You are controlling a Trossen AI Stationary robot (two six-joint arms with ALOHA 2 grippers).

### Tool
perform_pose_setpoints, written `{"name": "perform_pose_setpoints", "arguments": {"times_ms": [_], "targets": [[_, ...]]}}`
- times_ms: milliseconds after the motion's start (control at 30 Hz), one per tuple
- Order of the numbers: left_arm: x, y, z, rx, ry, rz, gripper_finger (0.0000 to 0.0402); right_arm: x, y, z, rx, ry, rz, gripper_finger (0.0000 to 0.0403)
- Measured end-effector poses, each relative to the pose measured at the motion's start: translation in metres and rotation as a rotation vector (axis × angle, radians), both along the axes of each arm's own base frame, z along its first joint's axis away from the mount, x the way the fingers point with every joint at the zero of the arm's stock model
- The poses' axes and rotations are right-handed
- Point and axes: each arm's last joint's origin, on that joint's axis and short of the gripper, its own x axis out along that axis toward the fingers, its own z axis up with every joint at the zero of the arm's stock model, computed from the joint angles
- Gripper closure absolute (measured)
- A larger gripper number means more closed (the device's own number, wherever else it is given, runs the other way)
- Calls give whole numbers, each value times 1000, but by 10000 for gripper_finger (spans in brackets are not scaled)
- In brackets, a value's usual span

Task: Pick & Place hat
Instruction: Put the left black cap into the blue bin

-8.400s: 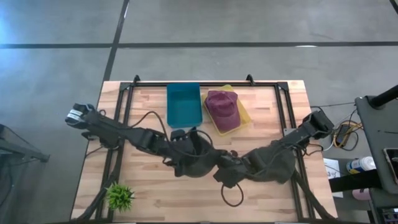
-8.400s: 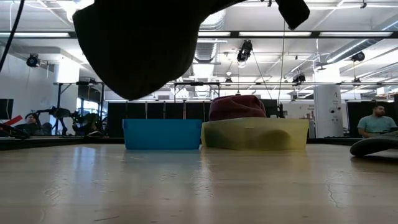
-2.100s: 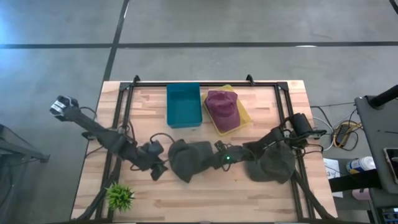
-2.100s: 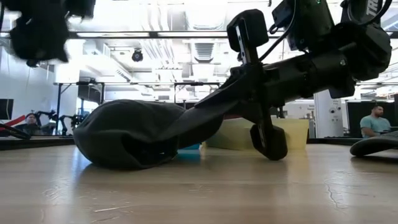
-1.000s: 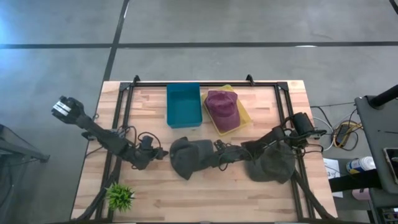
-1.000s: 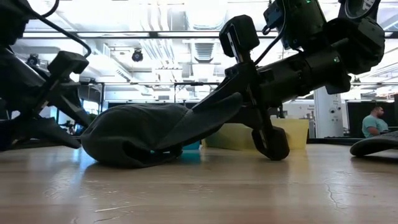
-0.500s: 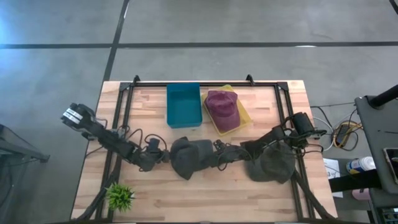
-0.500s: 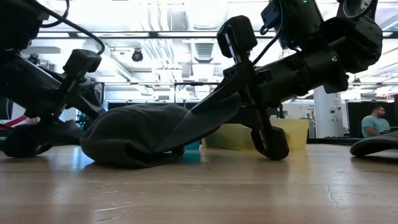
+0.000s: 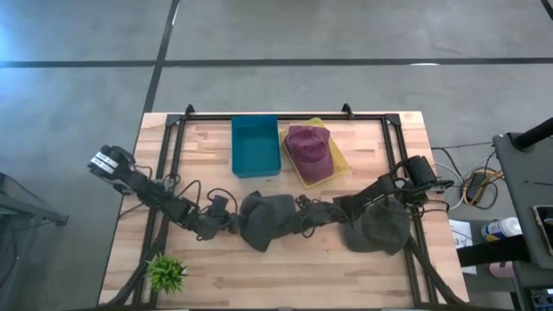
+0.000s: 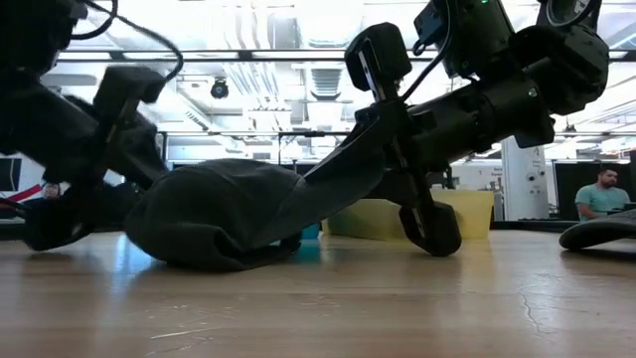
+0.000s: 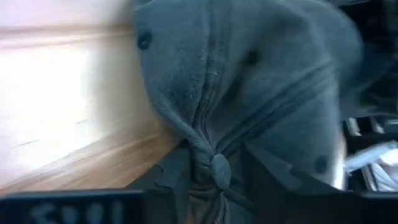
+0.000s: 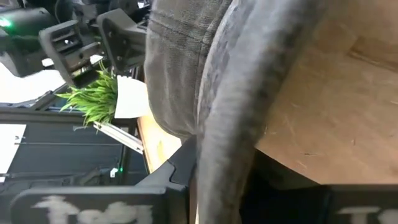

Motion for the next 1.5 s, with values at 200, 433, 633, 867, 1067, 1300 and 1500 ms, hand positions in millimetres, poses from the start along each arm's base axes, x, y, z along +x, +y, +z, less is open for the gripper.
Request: {"name": "perform_pose_setpoints", "arguments": {"times_ms": [200,433,633,867,1067,1300,1500], "targets": [[9,-5,25,113,-201,-106,380,0,-1,0,-13,-3,22,328],[9,-8,33,81,-233,-240,387,0,-1,5,-36,-13,78,315],[6,-8,47,55,-285,-328,390,-9,-3,16,-160,84,144,271],[-6,4,74,105,-340,-321,392,-31,-10,33,-308,244,209,207],[-18,22,102,123,-440,-274,393,-45,-13,52,-398,295,274,168],[-29,58,158,236,-531,-146,393,-59,-16,63,-452,357,291,154],[-31,90,195,420,-278,-131,393,-53,-15,70,-461,311,294,161]]}}
